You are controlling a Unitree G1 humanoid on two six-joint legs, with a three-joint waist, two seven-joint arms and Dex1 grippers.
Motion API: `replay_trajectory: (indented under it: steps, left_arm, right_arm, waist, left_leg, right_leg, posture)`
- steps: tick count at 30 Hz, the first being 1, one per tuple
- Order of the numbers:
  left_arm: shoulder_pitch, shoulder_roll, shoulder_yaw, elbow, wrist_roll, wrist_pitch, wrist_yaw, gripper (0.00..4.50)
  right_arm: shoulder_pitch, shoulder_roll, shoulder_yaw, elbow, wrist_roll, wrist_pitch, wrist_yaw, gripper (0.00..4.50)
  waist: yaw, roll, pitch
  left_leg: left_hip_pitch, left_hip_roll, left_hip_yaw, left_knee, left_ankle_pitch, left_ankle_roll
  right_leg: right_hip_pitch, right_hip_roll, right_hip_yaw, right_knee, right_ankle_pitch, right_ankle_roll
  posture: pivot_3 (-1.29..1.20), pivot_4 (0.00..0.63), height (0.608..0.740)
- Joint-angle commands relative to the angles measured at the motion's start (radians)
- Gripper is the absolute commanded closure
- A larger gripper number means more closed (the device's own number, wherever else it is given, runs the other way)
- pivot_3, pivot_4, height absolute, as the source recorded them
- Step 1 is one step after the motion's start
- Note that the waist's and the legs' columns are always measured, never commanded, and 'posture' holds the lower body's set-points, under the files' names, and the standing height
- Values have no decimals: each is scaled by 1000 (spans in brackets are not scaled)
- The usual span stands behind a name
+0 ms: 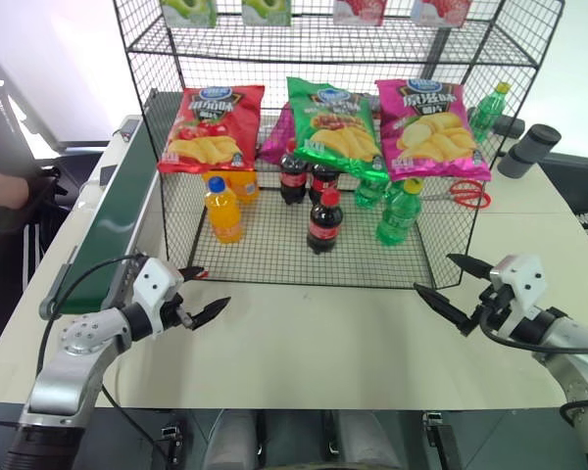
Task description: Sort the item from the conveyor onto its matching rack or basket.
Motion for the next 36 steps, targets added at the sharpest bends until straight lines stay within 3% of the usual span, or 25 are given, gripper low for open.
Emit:
replay_trajectory:
  steps: [1,36]
  left_arm:
    - [2,12,29,-20,-13,3,-3,0]
    - [-4,0,35,-33,-6,25,49,0]
  right_arm:
    - [-7,9,-6,-22,4,-14,-5,25]
    - [-43,43,42,23,-37,-58,-22,25]
  waist:
    - [0,0,0]
    - [-1,0,0]
  left_leg:
    - [0,0,0,0,0,0]
    - [0,0,0,1,0,0]
  right_leg:
    - [0,0,0,0,0,0]
    - [0,1,0,1,0,0]
  posture:
    - [0,150,740]
    - [0,150,740]
